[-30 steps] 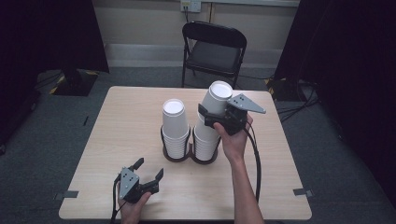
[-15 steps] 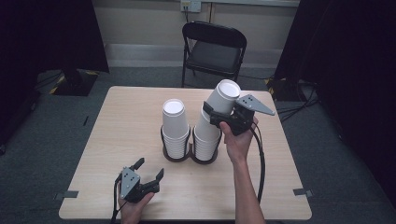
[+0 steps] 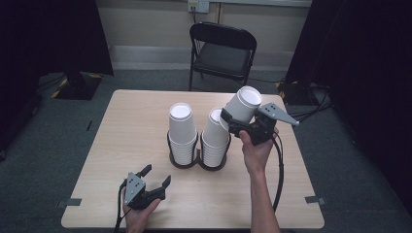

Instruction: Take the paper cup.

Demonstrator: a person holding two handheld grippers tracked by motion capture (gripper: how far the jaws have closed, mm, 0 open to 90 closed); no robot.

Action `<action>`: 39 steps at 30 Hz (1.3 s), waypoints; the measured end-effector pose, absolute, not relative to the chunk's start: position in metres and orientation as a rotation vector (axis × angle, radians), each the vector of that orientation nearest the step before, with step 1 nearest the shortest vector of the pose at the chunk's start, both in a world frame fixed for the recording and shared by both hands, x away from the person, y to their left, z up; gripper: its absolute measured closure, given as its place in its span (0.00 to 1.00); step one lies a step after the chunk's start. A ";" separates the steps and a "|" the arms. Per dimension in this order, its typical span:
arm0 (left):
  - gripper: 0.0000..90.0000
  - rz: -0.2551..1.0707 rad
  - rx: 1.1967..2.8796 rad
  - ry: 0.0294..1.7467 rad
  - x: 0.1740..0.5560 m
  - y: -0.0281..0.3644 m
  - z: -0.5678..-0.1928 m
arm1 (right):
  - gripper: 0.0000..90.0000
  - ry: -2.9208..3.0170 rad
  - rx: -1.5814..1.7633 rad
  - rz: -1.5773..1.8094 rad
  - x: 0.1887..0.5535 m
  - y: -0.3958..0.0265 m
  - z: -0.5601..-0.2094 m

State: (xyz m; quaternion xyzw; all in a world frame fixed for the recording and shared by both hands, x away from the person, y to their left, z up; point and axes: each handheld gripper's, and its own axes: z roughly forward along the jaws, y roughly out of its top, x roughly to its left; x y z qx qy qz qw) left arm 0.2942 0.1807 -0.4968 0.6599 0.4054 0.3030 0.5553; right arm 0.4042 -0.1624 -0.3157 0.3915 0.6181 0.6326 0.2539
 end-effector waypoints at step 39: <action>0.29 0.582 1.599 0.827 0.309 0.154 -0.483 | 0.16 1.714 1.247 1.785 0.349 -0.178 -0.374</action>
